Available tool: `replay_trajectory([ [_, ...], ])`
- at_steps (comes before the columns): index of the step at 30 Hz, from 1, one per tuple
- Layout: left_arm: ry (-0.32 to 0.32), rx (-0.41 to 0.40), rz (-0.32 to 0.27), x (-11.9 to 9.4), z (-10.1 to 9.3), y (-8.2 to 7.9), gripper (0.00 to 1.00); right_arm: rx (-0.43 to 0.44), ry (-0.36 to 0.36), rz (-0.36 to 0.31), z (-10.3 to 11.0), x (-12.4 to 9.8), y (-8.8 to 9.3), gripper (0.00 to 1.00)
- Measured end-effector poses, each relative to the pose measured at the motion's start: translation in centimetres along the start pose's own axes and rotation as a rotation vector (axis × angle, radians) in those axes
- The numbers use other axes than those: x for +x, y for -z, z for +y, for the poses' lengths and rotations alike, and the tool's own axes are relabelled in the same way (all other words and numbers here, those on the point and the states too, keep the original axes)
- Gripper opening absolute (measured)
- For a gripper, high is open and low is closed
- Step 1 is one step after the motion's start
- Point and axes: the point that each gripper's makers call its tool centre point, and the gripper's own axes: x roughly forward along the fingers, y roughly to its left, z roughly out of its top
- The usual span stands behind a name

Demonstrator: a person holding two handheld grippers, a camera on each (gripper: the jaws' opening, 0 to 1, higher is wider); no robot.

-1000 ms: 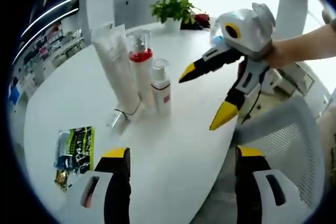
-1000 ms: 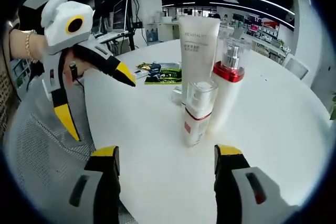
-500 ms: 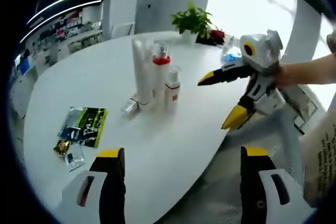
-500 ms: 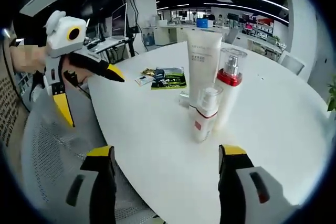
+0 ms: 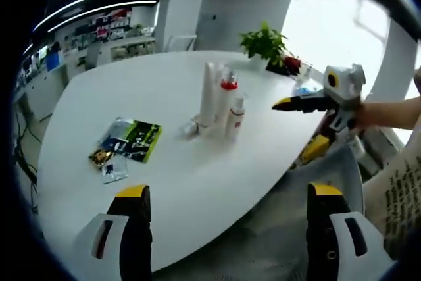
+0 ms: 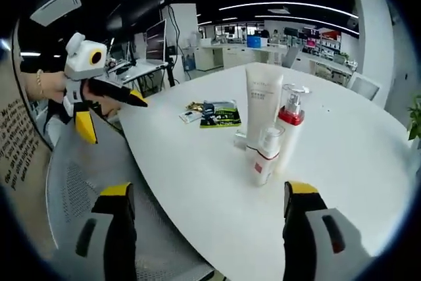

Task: Arrange the skincare products in the storage area until every visible bottle or jar stands upright without overlapping.

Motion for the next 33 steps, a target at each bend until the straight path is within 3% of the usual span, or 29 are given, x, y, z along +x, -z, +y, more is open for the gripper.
replay_trajectory([
  [8, -0.06, -0.038, -0.013, -1.3, 1.5, 0.7, 0.97, 0.031, 0.008, -0.027, 0.6, -0.7, -0.5, 1.0],
  [18, -0.116, -0.071, -0.029, -2.1, 3.0, 0.7, 0.97, 0.094, 0.053, -0.048, 0.6, -1.4, 0.2, 1.0],
  [33, -0.111, -0.086, -0.033, -1.6, 2.6, 0.5, 0.97, 0.095, 0.066, -0.014, -0.9, -1.5, 1.0, 1.0],
])
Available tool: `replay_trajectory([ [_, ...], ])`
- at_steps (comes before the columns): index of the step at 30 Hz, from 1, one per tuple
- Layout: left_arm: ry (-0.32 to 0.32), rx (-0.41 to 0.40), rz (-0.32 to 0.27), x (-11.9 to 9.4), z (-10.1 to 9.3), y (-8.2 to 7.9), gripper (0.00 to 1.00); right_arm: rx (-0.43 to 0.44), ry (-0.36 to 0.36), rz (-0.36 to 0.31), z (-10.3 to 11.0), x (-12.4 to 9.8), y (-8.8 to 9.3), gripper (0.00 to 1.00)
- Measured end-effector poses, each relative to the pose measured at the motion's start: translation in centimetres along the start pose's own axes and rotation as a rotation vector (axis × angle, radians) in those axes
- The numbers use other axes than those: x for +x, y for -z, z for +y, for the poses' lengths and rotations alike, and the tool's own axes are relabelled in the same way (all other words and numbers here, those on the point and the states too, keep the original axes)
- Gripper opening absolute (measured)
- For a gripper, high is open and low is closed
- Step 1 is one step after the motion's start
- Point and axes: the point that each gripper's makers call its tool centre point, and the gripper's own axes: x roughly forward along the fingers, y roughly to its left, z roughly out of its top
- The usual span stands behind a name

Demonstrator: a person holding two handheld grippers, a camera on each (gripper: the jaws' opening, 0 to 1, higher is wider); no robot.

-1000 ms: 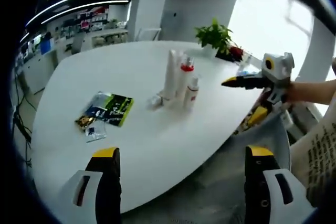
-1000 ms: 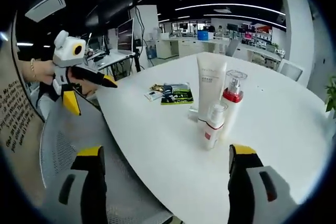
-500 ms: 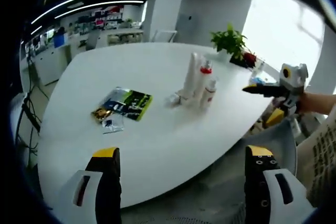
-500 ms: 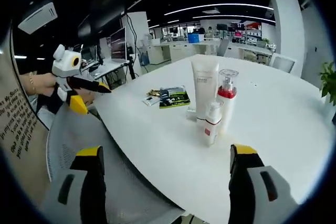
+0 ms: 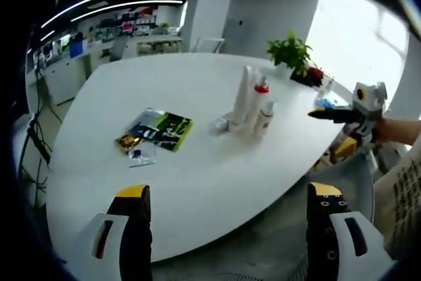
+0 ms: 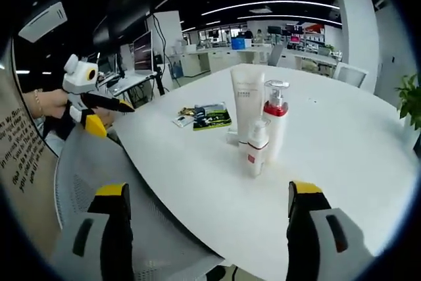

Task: Arrange the skincare products in the storage area until every visible bottle or jar stands upright without overlapping.

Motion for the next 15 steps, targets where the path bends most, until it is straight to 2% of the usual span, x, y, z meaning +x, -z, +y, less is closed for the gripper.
replay_trajectory([
  [6, 0.016, 0.008, 0.014, 0.5, -0.2, 0.1, 0.97, 0.004, -0.002, 0.007, -0.4, 0.4, 0.0, 1.0],
  [15, 0.044, 0.062, 0.031, 2.2, 0.3, -1.1, 0.97, 0.024, 0.011, 0.007, -0.9, 0.7, 0.2, 1.0],
])
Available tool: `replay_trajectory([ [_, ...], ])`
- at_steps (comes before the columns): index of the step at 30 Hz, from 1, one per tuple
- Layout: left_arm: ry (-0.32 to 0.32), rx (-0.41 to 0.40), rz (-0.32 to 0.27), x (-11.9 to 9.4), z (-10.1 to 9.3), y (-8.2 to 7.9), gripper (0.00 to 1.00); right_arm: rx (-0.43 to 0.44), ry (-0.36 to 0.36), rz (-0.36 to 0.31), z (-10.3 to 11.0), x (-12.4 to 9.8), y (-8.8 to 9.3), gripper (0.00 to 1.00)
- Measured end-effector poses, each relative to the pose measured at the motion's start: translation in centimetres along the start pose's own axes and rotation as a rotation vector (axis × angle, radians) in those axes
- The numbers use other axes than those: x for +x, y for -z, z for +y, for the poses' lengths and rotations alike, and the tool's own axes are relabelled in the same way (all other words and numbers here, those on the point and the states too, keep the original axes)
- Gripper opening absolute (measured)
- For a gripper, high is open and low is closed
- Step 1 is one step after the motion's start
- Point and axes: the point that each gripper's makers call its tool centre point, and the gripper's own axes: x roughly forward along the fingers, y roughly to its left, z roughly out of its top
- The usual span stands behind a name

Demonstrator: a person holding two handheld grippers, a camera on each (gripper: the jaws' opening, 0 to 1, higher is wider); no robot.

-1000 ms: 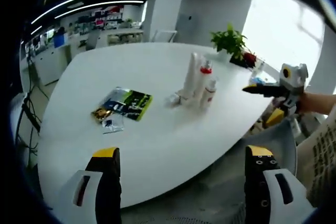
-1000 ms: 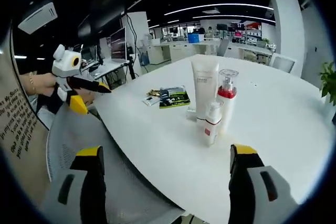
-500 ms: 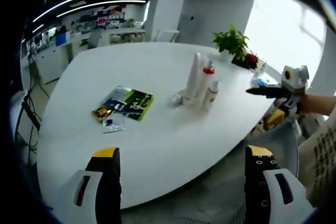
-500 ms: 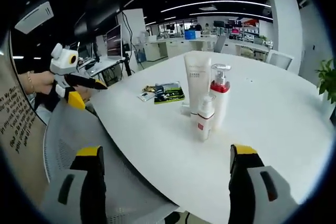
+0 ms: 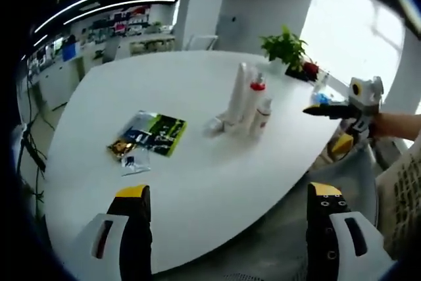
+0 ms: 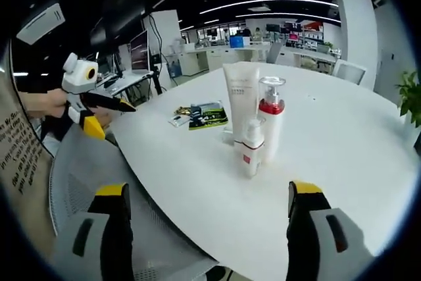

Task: Arrange the skincare products in the storage area until every visible bottle or jar stands upright without overlapping.

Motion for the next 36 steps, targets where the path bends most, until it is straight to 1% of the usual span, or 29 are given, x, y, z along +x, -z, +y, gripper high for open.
replay_trajectory([
  [6, 0.028, 0.029, 0.016, 1.7, 0.5, -0.7, 0.97, 0.015, 0.017, 0.004, -0.5, 0.0, 0.1, 1.0],
  [9, 0.042, 0.058, 0.039, 2.6, 0.7, -0.8, 0.95, 0.029, 0.026, 0.001, -0.7, -0.1, 0.1, 1.0],
  [14, 0.075, 0.09, 0.052, 3.8, 0.8, -1.7, 0.95, 0.051, 0.045, 0.002, -0.9, -0.2, 0.4, 1.0],
  [19, 0.117, 0.152, 0.082, 5.4, 0.8, -2.6, 0.94, 0.079, 0.062, 0.002, -1.0, -0.2, 0.7, 1.0],
  [23, 0.142, 0.199, 0.101, 7.0, 1.1, -3.2, 0.93, 0.084, 0.068, 0.006, -0.9, 0.0, 0.9, 1.0],
  [29, 0.174, 0.252, 0.139, 9.5, 1.7, -3.4, 0.91, 0.082, 0.062, 0.02, -0.8, 0.2, 1.0, 1.0],
  [36, 0.205, 0.285, 0.17, 12.1, 2.0, -3.8, 0.84, 0.112, 0.076, 0.024, -1.5, 0.4, 1.2, 0.99],
])
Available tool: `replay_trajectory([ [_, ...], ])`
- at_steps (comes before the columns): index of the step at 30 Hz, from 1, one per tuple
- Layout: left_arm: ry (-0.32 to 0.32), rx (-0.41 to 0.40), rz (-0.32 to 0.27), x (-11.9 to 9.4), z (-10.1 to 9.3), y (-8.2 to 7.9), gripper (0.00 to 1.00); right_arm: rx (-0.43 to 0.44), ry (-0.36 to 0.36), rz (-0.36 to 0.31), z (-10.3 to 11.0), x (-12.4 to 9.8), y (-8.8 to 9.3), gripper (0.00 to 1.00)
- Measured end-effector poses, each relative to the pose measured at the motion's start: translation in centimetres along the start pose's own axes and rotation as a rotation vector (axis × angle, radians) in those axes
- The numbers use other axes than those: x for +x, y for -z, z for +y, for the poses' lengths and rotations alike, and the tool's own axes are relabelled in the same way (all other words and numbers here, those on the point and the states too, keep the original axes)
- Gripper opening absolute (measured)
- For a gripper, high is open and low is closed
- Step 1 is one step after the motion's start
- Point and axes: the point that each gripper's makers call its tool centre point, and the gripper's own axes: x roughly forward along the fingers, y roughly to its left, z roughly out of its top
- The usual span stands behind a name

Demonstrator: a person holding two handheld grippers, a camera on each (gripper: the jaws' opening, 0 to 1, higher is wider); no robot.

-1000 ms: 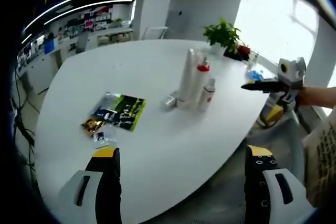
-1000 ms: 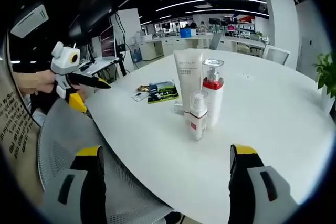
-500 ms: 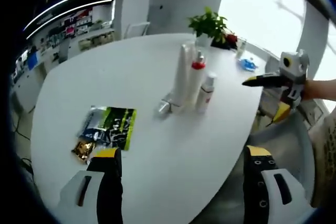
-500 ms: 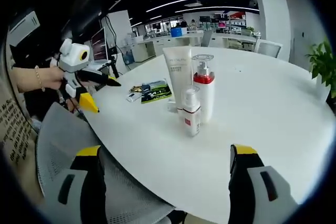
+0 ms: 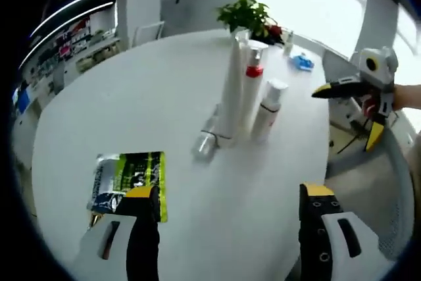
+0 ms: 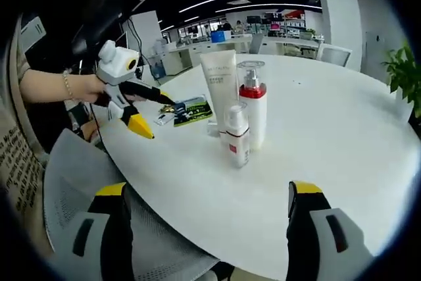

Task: Arrange the skincare products in the storage area until every visible bottle or jar stands upright without overlapping.

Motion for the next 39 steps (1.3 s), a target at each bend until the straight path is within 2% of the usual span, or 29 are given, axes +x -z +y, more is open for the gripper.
replay_trajectory([
  [6, 0.006, 0.023, -0.002, 2.0, 1.0, -0.7, 0.75, 0.007, 0.0, -0.011, 0.2, 0.1, -0.3, 0.96],
  [9, -0.014, 0.098, 0.021, 2.8, 1.7, -0.5, 0.64, 0.023, 0.002, -0.01, 0.3, 0.2, -0.3, 0.97],
  [21, -0.03, 0.122, 0.021, 5.9, 3.2, -1.5, 0.42, -0.012, -0.011, -0.008, 0.8, 0.7, -0.9, 0.97],
  [27, -0.033, 0.139, 0.025, 7.4, 3.6, -1.9, 0.37, -0.013, -0.019, 0.009, 1.0, 1.1, -0.5, 0.97],
  [34, -0.018, 0.195, 0.045, 8.6, 3.5, -2.2, 0.35, 0.0, -0.02, 0.022, 1.0, 1.3, -0.3, 0.97],
  [39, -0.004, 0.238, 0.071, 9.6, 3.6, -2.1, 0.3, 0.008, -0.013, 0.022, 0.8, 1.3, -0.3, 0.97],
])
